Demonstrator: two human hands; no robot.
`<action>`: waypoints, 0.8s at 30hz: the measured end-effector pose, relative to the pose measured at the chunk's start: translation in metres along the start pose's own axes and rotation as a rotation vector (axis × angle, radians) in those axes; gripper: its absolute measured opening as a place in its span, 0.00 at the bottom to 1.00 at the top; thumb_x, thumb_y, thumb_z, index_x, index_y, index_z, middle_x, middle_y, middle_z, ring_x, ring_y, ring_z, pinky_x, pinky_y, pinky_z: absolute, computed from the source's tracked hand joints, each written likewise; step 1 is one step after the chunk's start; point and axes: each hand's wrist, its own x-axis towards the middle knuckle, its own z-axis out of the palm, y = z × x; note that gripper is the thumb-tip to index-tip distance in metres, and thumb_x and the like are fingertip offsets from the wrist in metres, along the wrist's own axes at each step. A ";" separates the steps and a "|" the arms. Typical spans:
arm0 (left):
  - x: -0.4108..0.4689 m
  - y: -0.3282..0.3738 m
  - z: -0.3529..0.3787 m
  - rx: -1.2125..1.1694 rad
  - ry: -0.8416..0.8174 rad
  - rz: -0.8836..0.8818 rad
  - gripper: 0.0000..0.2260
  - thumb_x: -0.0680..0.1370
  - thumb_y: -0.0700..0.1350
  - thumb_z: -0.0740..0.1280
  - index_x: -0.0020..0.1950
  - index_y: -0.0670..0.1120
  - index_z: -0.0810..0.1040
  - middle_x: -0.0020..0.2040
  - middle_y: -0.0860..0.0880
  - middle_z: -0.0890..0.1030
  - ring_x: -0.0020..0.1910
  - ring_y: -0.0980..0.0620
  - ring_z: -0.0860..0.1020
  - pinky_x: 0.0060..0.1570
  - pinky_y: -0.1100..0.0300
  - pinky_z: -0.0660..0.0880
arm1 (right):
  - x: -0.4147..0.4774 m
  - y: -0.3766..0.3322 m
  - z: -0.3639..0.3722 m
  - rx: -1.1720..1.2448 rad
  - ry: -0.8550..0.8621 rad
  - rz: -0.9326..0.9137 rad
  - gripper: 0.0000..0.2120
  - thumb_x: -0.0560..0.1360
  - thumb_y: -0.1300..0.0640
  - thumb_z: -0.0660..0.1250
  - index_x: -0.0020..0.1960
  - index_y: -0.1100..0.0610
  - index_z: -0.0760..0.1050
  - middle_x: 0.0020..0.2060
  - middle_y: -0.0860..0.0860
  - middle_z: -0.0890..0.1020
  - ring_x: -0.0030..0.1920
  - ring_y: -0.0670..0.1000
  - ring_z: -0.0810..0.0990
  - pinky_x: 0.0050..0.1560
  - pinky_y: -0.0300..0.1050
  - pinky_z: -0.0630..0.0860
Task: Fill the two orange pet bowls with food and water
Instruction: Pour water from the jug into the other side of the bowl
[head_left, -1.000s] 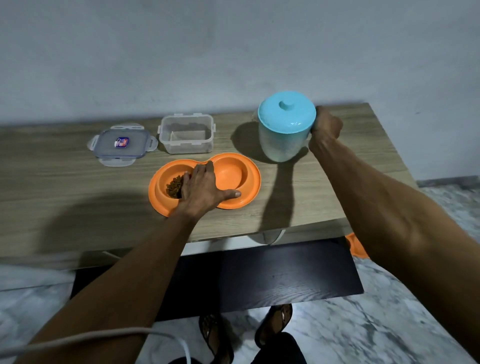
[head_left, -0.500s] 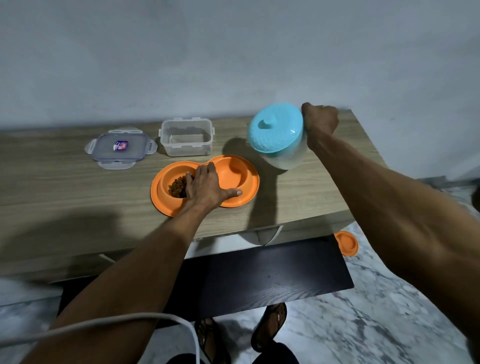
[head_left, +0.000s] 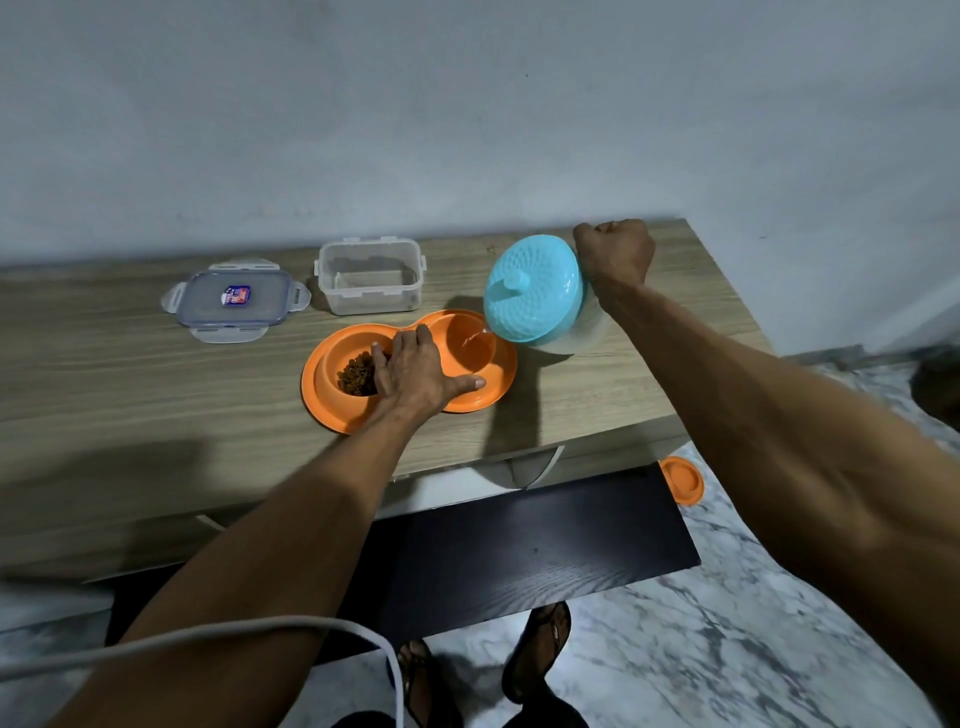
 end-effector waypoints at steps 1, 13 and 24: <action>0.000 0.000 0.000 -0.001 0.001 0.001 0.50 0.67 0.69 0.70 0.78 0.41 0.56 0.76 0.41 0.64 0.77 0.42 0.59 0.75 0.39 0.48 | -0.002 -0.001 0.000 -0.010 -0.002 -0.006 0.17 0.68 0.56 0.65 0.23 0.58 0.67 0.22 0.53 0.69 0.31 0.53 0.69 0.41 0.45 0.71; 0.000 -0.001 0.001 -0.001 0.002 0.006 0.49 0.68 0.68 0.70 0.78 0.41 0.55 0.76 0.41 0.63 0.77 0.42 0.58 0.75 0.39 0.48 | -0.008 -0.009 -0.005 -0.048 0.013 -0.053 0.17 0.68 0.57 0.65 0.22 0.57 0.66 0.24 0.56 0.70 0.30 0.53 0.67 0.38 0.45 0.70; 0.000 -0.001 0.001 0.000 0.000 0.006 0.50 0.68 0.69 0.69 0.78 0.41 0.55 0.76 0.40 0.63 0.77 0.42 0.58 0.75 0.39 0.48 | -0.003 -0.007 -0.008 -0.063 0.007 -0.070 0.15 0.68 0.57 0.66 0.23 0.58 0.69 0.23 0.54 0.68 0.29 0.51 0.67 0.36 0.44 0.69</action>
